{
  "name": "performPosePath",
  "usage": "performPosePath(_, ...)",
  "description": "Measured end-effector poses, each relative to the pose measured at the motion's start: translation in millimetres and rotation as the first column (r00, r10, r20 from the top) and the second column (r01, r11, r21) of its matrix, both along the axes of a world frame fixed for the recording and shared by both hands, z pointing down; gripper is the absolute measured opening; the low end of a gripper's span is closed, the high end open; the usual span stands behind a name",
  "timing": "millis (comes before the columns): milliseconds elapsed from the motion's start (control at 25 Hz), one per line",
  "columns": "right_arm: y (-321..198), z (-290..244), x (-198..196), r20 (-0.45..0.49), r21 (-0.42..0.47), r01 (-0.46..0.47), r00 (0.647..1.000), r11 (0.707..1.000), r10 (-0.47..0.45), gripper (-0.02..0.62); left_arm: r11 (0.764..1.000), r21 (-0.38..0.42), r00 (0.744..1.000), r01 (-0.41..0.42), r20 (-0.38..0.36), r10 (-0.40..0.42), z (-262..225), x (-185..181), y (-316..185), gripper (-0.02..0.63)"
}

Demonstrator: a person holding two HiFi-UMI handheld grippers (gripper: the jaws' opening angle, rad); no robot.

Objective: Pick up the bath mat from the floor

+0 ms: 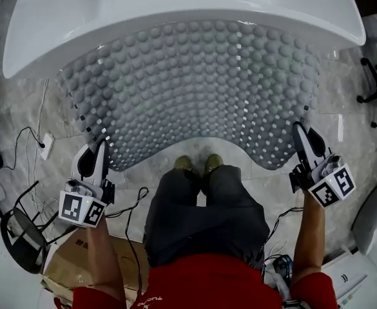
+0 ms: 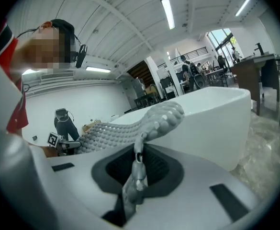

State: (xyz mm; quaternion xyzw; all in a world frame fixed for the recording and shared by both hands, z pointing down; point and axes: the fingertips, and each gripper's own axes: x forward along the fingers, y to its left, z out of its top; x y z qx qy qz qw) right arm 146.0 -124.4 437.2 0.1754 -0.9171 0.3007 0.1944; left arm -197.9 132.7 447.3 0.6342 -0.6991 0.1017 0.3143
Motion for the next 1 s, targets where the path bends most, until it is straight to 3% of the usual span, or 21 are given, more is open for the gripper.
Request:
performPosePath(440,0.2,5.1,4.6,0.009,-0.005,-0.021,1.0,1.0,0.021,0.035,1.0,0.002,1.0,-0.013,0.028,0.013,-3.4,-1.5,0.4,0.044)
performPosePath(1000,0.0,-0.3,2.9,0.059,0.037,-0.012,0.998,0.999,0.01,0.035,0.996,0.081,0.997,-0.027,0.072,0.021,-1.3,-1.2,3.2,0.044)
